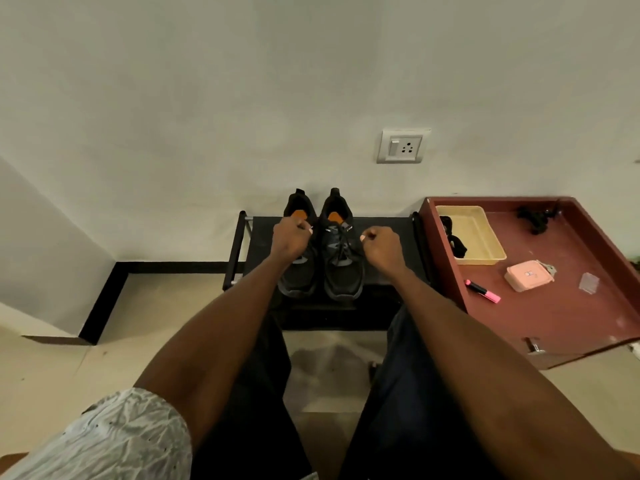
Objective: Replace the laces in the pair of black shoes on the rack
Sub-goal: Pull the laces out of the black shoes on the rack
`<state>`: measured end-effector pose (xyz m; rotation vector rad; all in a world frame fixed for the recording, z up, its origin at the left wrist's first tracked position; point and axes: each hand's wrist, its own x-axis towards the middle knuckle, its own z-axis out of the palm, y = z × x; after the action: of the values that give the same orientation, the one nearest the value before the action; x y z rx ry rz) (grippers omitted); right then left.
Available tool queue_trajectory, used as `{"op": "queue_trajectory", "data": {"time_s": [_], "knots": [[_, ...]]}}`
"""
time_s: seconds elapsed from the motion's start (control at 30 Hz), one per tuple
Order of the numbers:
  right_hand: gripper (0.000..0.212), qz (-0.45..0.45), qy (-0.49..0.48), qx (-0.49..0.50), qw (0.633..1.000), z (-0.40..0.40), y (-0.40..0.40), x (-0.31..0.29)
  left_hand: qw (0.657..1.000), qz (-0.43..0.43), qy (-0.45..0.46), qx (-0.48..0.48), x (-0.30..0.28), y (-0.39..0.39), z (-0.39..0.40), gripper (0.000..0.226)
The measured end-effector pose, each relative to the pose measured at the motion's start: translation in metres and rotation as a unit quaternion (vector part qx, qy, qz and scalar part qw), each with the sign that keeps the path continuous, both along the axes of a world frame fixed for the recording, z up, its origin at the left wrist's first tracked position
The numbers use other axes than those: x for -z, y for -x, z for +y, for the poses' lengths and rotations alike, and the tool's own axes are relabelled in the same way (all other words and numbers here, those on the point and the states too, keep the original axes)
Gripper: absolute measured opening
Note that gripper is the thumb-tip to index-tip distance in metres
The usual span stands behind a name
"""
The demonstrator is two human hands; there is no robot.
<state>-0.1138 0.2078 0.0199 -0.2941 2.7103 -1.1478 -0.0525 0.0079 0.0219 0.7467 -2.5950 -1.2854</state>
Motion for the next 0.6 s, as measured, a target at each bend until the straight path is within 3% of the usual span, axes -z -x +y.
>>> {"op": "queue_trajectory", "data": {"time_s": [0.2,0.27,0.47,0.6], "knots": [[0.019,-0.063,-0.024,0.015,0.998,-0.003,0.025,0.033,0.998,-0.012,-0.067,0.012,0.039,0.016,0.013,0.019],[0.019,-0.08,-0.057,0.001,0.995,-0.008,0.035,0.05,0.999,-0.017,-0.045,0.02,0.056,0.024,0.015,0.013],[0.018,-0.08,-0.127,-0.081,0.985,-0.033,0.061,0.072,1.0,0.024,-0.009,0.01,0.066,0.065,0.021,0.026],[0.017,-0.049,-0.162,-0.091,0.981,-0.037,0.068,0.079,0.998,-0.028,0.009,0.053,0.078,0.077,0.013,0.032]]}}
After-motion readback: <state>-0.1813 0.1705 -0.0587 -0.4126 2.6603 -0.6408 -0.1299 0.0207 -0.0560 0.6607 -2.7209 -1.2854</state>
